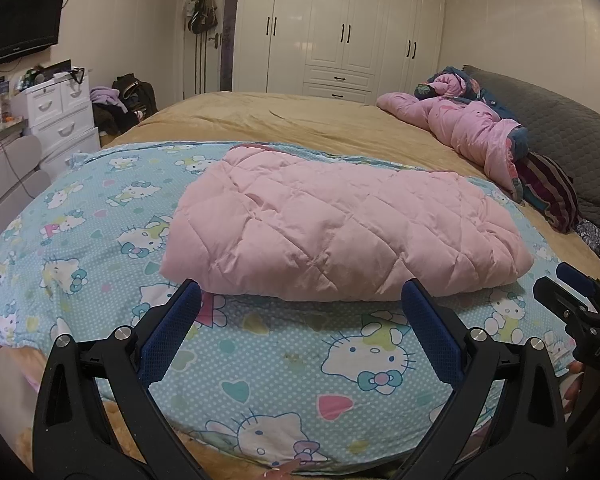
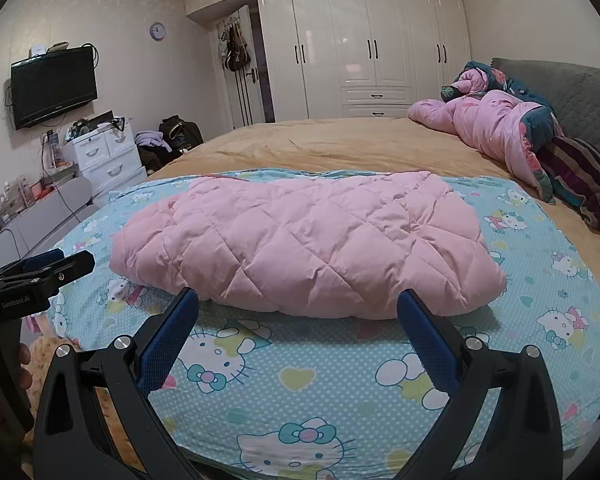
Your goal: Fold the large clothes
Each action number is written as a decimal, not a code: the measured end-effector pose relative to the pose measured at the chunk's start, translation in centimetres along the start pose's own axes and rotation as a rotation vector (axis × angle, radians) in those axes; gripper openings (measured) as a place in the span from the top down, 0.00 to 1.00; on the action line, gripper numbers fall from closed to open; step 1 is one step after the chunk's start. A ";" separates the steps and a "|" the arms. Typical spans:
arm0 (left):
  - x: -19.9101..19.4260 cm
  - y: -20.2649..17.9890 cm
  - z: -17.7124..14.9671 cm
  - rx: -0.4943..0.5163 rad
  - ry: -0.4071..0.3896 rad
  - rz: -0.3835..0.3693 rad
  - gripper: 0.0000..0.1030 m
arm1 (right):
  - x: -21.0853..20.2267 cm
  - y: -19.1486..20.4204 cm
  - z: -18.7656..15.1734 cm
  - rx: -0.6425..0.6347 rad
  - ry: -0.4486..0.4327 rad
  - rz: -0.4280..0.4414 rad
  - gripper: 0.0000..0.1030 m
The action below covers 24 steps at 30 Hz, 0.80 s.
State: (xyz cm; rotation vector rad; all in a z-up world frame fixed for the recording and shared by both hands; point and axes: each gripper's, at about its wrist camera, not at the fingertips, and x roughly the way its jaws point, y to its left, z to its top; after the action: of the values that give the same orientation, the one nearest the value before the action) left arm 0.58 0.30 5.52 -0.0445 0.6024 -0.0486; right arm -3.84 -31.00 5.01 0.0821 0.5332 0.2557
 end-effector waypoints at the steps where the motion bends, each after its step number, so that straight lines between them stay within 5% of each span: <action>1: 0.0 0.0 0.0 0.001 0.000 0.000 0.09 | 0.0 0.0 0.0 0.001 0.000 0.000 0.04; 24: -0.2 0.1 0.0 0.004 -0.007 0.011 0.09 | -0.1 0.2 -0.1 0.000 0.002 0.003 0.04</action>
State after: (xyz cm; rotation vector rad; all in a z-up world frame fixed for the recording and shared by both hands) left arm 0.43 0.41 5.64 -0.0379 0.5959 -0.0392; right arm -4.01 -30.83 4.97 0.0825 0.5354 0.2585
